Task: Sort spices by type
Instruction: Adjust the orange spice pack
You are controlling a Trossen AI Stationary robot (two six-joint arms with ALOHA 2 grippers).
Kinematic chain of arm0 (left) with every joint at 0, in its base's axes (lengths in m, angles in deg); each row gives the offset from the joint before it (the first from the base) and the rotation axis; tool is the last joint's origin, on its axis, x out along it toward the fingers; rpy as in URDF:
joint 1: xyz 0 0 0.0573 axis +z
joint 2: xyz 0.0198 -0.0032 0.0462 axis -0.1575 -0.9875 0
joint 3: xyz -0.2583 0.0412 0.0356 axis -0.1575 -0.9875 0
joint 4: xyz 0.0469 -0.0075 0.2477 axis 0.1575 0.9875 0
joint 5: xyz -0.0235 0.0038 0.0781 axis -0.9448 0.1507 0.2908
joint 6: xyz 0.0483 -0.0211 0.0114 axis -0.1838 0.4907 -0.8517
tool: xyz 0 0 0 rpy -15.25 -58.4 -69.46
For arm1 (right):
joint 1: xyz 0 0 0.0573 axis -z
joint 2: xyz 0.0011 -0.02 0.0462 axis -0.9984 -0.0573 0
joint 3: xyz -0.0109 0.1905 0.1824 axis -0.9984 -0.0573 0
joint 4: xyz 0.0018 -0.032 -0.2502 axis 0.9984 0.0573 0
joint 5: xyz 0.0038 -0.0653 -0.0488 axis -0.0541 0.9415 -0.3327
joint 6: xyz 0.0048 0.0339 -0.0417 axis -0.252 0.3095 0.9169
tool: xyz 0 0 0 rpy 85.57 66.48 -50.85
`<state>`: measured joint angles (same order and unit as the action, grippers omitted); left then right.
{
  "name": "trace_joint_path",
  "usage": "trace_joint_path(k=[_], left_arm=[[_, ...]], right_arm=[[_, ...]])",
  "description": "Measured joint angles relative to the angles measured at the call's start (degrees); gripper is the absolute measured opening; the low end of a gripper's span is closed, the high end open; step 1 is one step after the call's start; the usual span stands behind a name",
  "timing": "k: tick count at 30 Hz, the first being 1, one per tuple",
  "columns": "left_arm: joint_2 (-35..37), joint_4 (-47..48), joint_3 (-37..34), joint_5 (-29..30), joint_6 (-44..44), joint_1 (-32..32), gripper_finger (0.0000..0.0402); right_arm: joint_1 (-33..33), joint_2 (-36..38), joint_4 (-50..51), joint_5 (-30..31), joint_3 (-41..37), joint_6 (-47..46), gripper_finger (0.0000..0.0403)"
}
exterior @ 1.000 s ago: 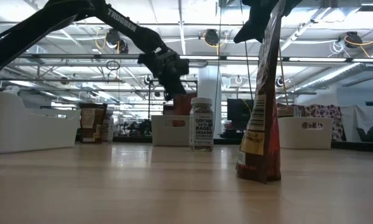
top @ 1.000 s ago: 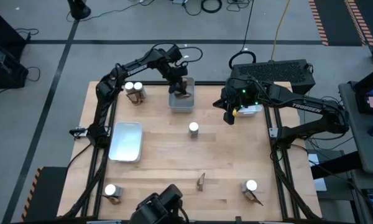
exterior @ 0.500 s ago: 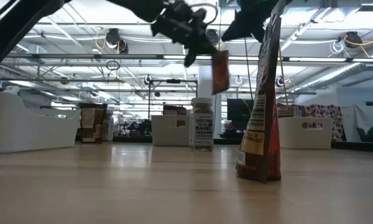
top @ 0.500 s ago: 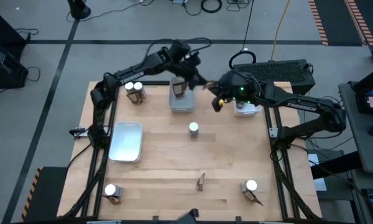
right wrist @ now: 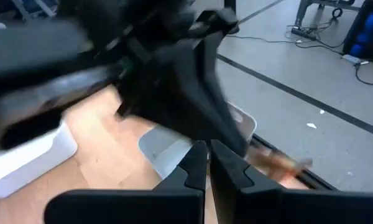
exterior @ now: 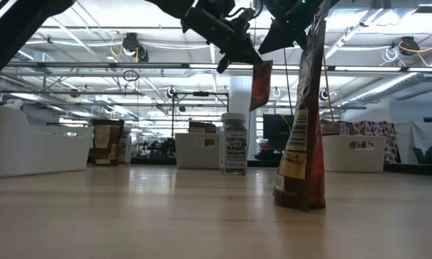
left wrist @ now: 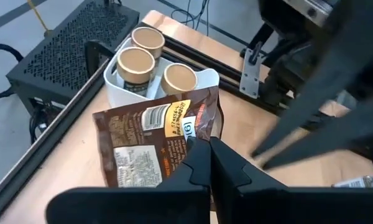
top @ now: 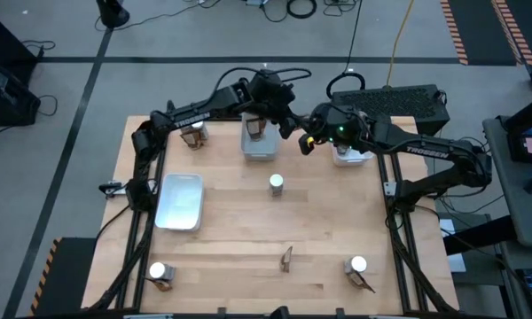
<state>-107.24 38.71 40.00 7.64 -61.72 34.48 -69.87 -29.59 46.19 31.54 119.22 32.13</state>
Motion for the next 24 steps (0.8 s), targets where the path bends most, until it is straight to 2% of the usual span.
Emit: trace_joint_path(k=[5, 13, 24], left_arm=[[0.00, -0.29, 0.00, -0.10, 0.02, 0.47, 0.0000], [0.00, -0.77, 0.00, -1.72, 0.26, 0.63, 0.0000], [-0.02, -1.62, -0.02, -3.26, 0.34, 0.58, 0.0000]], right_arm=[[-0.12, 0.00, 4.28, 0.09, 0.00, -0.95, 0.0000], [-0.09, 0.00, 0.56, 1.57, 0.00, 1.23, 0.0000], [-0.09, -1.64, 3.07, 1.12, -0.02, 1.22, 0.0000]])
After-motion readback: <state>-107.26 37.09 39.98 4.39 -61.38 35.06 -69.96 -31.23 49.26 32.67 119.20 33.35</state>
